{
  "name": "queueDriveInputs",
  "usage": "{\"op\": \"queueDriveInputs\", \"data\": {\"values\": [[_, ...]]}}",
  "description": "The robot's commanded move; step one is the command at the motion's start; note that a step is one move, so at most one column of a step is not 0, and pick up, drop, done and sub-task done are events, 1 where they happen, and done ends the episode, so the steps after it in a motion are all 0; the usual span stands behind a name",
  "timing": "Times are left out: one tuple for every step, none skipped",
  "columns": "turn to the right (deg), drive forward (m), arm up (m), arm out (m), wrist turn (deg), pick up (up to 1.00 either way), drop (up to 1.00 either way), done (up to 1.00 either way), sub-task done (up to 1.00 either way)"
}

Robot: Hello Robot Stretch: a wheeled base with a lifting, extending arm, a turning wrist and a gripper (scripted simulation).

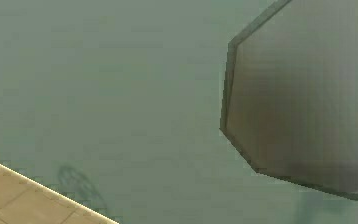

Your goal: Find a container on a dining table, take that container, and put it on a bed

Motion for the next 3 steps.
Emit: {"op": "queueDriveInputs", "data": {"values": [[-39.0,0.00,0.00,0.00,0.0,0.00,0.00,0.00,0.00],[0.0,0.75,0.00,0.00,0.0,0.00,0.00,0.00,0.00],[45.0,0.00,0.00,0.00,0.0,0.00,0.00,0.00,0.00]]}}
